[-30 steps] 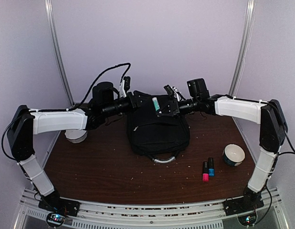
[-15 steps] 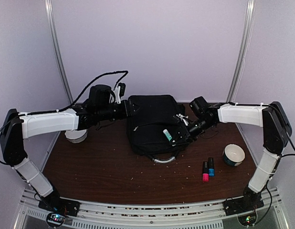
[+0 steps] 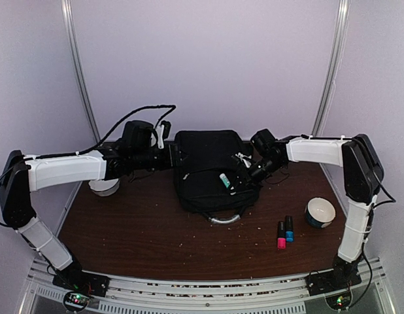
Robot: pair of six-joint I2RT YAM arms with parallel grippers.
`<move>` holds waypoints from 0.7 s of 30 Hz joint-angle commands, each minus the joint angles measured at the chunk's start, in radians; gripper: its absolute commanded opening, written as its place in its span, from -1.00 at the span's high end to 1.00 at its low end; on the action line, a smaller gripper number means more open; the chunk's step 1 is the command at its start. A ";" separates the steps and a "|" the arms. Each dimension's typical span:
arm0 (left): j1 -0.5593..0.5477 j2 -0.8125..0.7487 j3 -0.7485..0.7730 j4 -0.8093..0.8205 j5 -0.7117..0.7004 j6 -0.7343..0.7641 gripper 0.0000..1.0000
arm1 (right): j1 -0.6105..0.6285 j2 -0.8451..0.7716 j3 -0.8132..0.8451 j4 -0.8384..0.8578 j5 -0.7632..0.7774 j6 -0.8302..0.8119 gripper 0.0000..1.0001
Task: Pack the student bag
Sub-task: Place the glue stick in the second largest pocket of the bag.
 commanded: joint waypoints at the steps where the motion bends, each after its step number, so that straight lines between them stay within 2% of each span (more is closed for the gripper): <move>1: 0.006 -0.035 0.004 -0.021 -0.018 0.033 -0.09 | -0.016 0.046 0.077 -0.064 0.073 -0.003 0.76; 13: 0.006 -0.030 0.026 -0.051 -0.023 0.037 -0.09 | -0.032 0.232 0.328 -0.163 0.145 -0.022 0.74; 21: 0.006 -0.026 0.039 -0.061 -0.024 0.032 -0.09 | -0.043 0.242 0.329 -0.114 0.117 0.045 0.73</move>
